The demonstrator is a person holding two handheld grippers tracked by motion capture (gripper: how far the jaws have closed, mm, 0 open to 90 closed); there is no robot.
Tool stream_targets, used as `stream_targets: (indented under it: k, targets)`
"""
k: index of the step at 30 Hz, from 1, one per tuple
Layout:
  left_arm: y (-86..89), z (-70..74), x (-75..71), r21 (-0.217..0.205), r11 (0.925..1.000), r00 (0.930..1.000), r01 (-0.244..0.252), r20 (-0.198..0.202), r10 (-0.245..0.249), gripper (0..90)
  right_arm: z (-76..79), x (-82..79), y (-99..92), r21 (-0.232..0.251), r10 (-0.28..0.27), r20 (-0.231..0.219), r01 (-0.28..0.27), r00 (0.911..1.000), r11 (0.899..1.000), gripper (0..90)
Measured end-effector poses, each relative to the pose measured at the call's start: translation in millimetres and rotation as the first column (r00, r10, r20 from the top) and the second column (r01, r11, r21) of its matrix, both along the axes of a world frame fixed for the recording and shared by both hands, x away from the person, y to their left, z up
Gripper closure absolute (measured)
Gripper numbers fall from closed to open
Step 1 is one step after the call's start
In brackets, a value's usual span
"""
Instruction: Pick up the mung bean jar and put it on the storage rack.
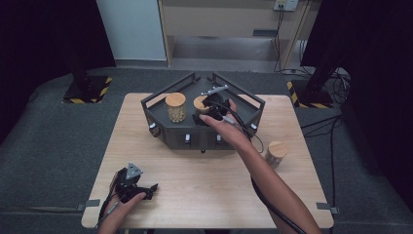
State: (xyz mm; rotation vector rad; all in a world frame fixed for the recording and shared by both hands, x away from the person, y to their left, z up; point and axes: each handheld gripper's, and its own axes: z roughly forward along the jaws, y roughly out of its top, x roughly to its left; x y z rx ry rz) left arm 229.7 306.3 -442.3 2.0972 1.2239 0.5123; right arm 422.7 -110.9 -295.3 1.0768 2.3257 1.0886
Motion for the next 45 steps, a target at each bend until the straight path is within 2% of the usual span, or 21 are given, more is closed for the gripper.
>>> stream_targets:
  k: [8, 10, 17, 32, 45]
  targets:
    - [0.1, 0.4, 0.2, 0.003, 1.0000, 1.0000, 0.002, -0.001, -0.002, 0.0, 8.0, -13.6, -15.1, 0.020, 0.008, 0.033, -0.009, 0.9994, 1.000, 7.2]
    - [0.1, 0.4, 0.3, 0.003, 1.0000, 1.0000, 0.002, -0.002, -0.002, 0.0, 10.0, -17.6, -18.9, 0.011, 0.017, 0.048, -0.018, 0.9987, 1.000, 7.3]
    - [0.1, 0.4, 0.2, 0.003, 1.0000, 1.0000, 0.002, -0.001, -0.002, 0.0, 17.4, -28.8, -36.1, 0.033, 0.015, 0.062, -0.017, 0.9980, 0.999, 6.8]
    - [0.0, 0.4, 0.2, 0.003, 1.0000, 1.0000, 0.002, -0.001, -0.002, 0.0, 22.6, -51.5, -69.1, 0.037, 0.012, 0.050, -0.014, 0.9987, 0.999, 6.2]
    - [0.0, 0.4, 0.1, 0.003, 1.0000, 1.0000, 0.001, -0.001, -0.001, 0.0, 14.5, -63.7, -98.6, 0.036, -0.015, 0.027, 0.014, 0.9995, 0.999, 6.1]
